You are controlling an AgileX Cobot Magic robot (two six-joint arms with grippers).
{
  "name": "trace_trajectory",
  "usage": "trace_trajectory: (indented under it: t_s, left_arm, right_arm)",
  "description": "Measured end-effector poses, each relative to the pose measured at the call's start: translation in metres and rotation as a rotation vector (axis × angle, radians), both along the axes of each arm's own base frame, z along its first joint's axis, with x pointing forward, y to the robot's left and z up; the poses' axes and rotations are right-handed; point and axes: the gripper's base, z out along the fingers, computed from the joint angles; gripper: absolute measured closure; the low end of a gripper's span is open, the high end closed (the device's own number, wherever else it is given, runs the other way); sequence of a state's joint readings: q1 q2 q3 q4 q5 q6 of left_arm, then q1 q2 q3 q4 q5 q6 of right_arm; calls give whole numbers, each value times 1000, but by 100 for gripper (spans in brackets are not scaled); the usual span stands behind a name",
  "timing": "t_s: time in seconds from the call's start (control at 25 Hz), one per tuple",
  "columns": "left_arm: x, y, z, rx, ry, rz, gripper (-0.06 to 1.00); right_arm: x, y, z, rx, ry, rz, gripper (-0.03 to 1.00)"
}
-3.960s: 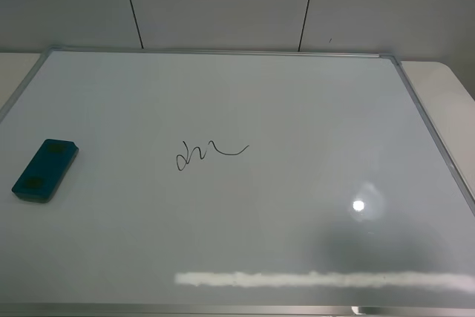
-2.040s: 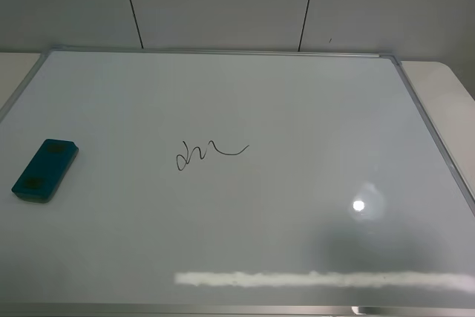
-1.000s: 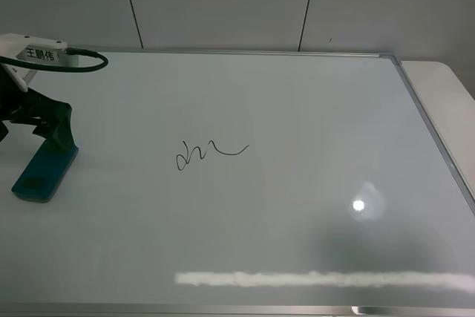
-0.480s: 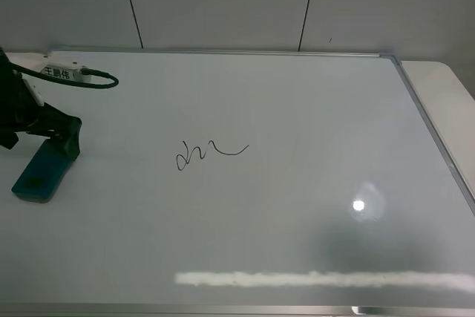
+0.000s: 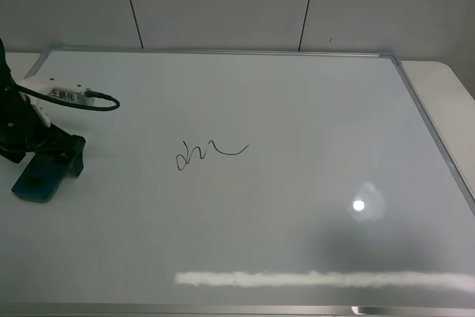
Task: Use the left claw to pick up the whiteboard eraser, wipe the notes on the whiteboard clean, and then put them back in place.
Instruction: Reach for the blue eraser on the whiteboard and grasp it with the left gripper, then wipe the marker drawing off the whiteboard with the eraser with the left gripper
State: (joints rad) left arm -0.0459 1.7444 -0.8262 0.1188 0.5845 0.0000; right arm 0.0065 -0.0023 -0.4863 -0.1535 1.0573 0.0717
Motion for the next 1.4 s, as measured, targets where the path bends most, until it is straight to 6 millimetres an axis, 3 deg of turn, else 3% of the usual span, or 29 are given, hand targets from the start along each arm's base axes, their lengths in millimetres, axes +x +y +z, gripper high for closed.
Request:
trace_trajectory:
  t_s: [0.32, 0.36, 0.44, 0.48, 0.68, 0.8, 1.0, 1.4]
  left_arm:
    - [0, -1, 0, -13, -3, 13, -1]
    - [0, -1, 0, -14, 2, 25, 7]
    - [-2, -1, -1, -18, 16, 58, 37]
    - [-2, -1, -1, -20, 24, 79, 40]
    - [-4, -2, 2, -21, 50, 128, 39]
    - [-2, -9, 14, -21, 50, 148, 39]
    - [-2, -47, 49, 4, 81, 32, 39]
    - [-11, -170, 114, 21, 3, -417, 39]
  right_arm:
    - [0, 0, 0, 0, 0, 0, -2]
    - [0, 0, 0, 0, 0, 0, -2]
    - [0, 0, 0, 0, 0, 0, -2]
    - [0, 0, 0, 0, 0, 0, -2]
    - [0, 0, 0, 0, 0, 0, -2]
    - [0, 0, 0, 0, 0, 0, -2]
    - [0, 0, 0, 0, 0, 0, -2]
    - [0, 0, 0, 0, 0, 0, -2]
